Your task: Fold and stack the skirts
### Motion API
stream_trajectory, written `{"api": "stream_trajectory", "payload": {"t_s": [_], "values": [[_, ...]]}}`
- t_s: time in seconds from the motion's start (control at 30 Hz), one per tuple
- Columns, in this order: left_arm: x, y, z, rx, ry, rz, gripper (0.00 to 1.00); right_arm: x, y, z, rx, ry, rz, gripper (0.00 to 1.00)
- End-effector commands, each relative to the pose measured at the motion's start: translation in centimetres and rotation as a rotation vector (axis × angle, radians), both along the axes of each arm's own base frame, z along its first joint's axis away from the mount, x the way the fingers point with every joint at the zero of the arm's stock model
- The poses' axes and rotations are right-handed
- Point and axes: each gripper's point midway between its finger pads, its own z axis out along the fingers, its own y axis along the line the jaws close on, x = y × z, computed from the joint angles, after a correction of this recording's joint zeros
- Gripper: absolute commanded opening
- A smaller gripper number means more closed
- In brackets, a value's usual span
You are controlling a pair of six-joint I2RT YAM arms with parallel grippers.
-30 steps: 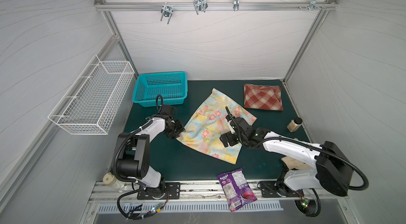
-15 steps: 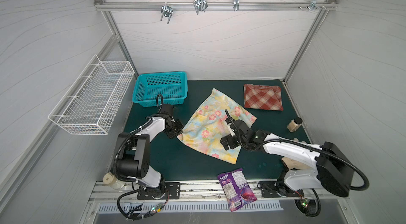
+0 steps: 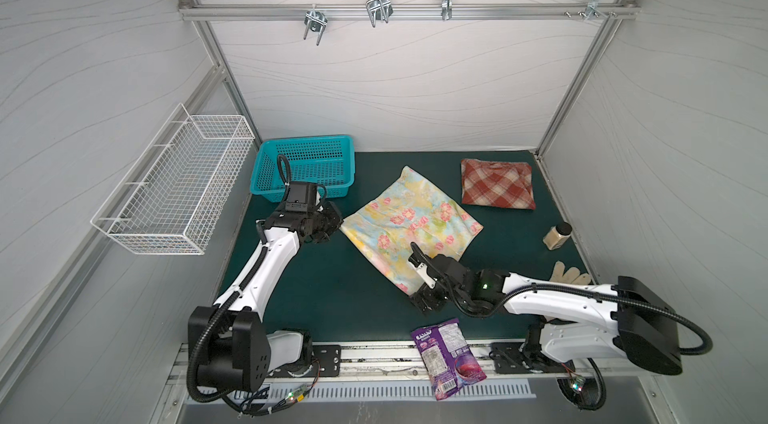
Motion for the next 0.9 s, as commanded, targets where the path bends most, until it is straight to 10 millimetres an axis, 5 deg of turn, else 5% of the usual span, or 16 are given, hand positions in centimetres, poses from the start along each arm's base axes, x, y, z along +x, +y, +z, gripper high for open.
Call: {"api": "stream_trajectory", "payload": {"t_s": [0.0, 0.53, 0.77, 0.87], "values": [[0.5, 0.2, 2.0, -0.003, -0.040, 0.027, 0.00, -0.1, 0.3, -0.7, -0.025, -0.042, 0.028, 0.98], [1.5, 0.3, 3.9, -0.026, -0.072, 0.034, 0.00, -1.1, 0.8, -3.1, -0.155, -0.092, -0.016, 0.87], [1.7, 0.5, 4.3, -0.046, -0.081, 0.040, 0.00, -0.8, 0.5, -4.3, -0.194, -0.084, -0.058, 0.65], [1.8, 0.5, 4.4, -0.051, -0.085, 0.039, 0.00, -1.1, 0.5, -4.8, -0.215, -0.087, -0.060, 0.62]]}}
